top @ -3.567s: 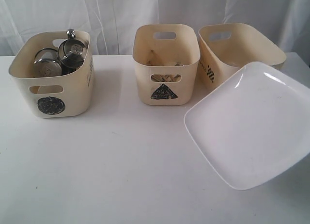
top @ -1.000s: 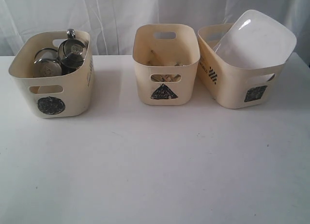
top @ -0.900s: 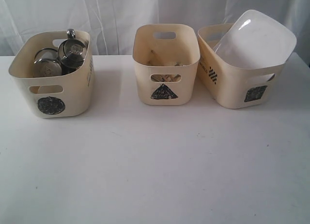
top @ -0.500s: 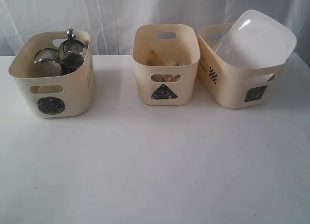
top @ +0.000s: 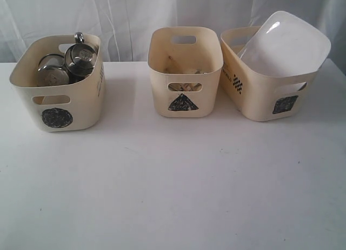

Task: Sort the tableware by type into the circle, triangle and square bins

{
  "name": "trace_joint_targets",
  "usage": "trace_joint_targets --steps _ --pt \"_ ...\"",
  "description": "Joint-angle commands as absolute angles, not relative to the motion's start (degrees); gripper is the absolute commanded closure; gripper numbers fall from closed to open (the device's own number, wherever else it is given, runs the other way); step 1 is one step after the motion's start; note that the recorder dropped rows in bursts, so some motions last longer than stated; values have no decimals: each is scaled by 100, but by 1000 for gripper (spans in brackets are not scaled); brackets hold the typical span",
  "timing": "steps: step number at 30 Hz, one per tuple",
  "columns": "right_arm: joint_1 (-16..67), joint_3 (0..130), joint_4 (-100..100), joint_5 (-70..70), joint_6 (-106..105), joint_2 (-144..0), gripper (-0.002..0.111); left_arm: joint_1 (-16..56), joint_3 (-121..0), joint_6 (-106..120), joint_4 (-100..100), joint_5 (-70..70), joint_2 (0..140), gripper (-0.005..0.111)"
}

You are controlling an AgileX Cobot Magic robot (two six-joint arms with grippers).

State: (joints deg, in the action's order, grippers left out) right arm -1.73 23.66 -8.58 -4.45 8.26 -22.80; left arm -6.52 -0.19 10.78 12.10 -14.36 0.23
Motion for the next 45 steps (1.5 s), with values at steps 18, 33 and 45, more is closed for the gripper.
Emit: trace_joint_targets --steps 18,33,45 --pt "-170 911 -891 -1071 1074 0 108 -675 0 1037 1256 -1453 0 107" --pt "-170 0 -1154 -2053 508 0 108 -675 0 1037 1256 -1453 0 107" --pt "-170 0 -1141 -2053 508 0 108 -675 0 1037 1256 -1453 0 107"
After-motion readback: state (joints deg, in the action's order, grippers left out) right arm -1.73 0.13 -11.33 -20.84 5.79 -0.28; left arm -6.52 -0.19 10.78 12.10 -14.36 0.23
